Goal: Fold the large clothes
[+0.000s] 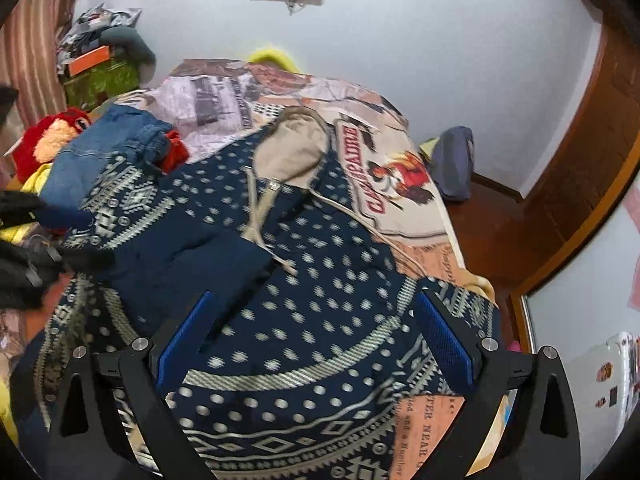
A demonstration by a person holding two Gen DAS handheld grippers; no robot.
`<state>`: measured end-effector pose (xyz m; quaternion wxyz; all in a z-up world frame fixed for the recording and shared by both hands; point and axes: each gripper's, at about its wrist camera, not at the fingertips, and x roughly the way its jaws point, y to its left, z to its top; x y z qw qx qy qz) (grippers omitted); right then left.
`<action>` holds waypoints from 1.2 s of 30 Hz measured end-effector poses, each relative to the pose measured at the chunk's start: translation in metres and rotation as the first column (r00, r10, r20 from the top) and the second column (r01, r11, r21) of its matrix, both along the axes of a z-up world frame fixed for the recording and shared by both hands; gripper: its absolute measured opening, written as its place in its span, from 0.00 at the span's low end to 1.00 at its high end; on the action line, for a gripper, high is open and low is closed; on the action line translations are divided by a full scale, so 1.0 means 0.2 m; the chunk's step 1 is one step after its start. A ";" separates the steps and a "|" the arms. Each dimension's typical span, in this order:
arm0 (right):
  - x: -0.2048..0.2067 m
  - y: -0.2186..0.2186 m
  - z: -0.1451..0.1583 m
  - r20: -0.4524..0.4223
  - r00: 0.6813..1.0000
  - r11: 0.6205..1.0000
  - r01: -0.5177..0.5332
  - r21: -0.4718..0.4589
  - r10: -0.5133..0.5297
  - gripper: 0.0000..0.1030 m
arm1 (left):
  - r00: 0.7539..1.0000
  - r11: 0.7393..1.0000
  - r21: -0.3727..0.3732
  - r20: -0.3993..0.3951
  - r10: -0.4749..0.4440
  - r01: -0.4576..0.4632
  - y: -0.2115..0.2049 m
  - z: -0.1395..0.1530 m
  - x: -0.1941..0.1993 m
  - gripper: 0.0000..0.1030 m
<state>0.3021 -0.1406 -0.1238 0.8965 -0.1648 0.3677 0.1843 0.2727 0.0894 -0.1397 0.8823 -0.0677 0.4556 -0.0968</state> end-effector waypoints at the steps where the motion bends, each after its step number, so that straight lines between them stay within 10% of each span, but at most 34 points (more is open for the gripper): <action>1: -0.01 0.03 0.00 -0.001 1.000 1.000 -0.016 0.002 0.016 0.95 | 0.999 0.999 -0.012 0.012 0.033 -0.033 0.08 0.02 -0.03 0.65; 12: 0.05 0.45 -0.21 -0.148 0.973 0.984 -0.180 -0.021 0.175 0.93 | 0.958 0.960 0.060 -0.074 0.277 -0.273 0.61 -0.28 -0.15 0.69; 22: 0.14 0.72 -0.46 -0.308 0.919 0.964 -0.267 -0.022 0.247 0.51 | 0.961 0.959 -0.113 -0.129 0.244 -0.259 0.69 -0.50 -0.08 0.69; 30: 0.19 0.68 -0.45 -0.308 0.924 0.973 -0.227 0.033 0.226 0.09 | 0.963 0.949 -0.186 -0.144 0.228 -0.253 0.66 -0.58 -0.01 0.44; 36: 0.18 0.53 -0.27 -0.195 0.964 0.982 -0.166 0.095 0.182 0.08 | 0.959 0.945 -0.186 -0.141 0.247 -0.271 0.68 -0.57 -0.06 0.40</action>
